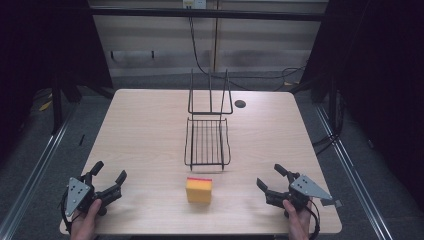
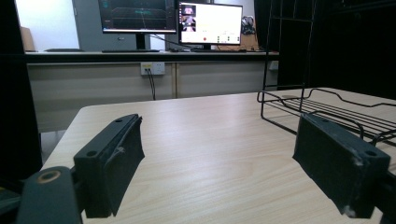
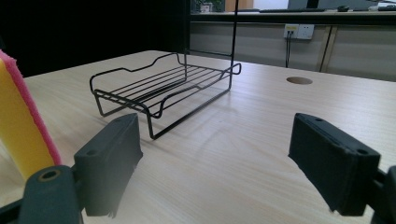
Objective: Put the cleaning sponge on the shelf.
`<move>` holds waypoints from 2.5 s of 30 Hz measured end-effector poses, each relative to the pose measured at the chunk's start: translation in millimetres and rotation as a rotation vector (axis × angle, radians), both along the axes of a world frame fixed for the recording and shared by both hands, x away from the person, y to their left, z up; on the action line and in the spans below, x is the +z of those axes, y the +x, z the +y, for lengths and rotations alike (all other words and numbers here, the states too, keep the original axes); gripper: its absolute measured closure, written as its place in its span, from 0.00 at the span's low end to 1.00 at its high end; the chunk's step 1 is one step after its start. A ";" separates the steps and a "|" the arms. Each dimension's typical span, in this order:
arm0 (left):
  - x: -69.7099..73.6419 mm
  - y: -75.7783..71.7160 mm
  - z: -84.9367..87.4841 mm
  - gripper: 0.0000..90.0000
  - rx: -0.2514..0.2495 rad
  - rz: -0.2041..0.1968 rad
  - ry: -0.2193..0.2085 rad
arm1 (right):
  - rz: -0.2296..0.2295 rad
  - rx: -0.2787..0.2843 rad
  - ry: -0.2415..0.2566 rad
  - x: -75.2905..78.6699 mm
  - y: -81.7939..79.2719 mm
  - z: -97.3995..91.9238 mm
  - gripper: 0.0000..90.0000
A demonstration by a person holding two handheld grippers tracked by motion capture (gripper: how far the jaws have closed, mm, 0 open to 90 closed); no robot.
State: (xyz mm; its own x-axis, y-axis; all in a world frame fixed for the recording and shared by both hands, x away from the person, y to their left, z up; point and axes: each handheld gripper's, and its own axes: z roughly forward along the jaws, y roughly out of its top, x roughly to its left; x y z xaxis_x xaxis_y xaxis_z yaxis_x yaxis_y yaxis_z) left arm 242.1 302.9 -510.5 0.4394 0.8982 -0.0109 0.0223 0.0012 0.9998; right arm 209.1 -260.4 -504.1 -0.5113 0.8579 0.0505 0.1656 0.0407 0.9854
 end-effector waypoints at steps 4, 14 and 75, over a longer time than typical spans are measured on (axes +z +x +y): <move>0.0 0.0 0.0 0.17 0.000 0.000 0.000 | -0.005 -0.014 -0.017 -0.4 -0.2 1.4 0.18; 0.0 0.0 -0.1 0.17 -0.001 0.001 0.000 | 0.021 0.084 -0.014 3.5 -1.2 4.2 0.20; 0.0 0.1 0.0 0.17 -0.001 0.002 0.000 | 0.087 0.472 -0.028 29.0 7.5 56.9 0.26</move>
State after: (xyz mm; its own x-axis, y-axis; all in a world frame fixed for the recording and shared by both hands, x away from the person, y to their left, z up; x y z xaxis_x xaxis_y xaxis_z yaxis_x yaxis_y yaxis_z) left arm 242.2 302.9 -510.4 0.4404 0.8977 -0.0115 0.0243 0.0009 0.9997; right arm 216.6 -203.5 -475.2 -0.8403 0.5344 0.0911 0.2048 0.1573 0.9661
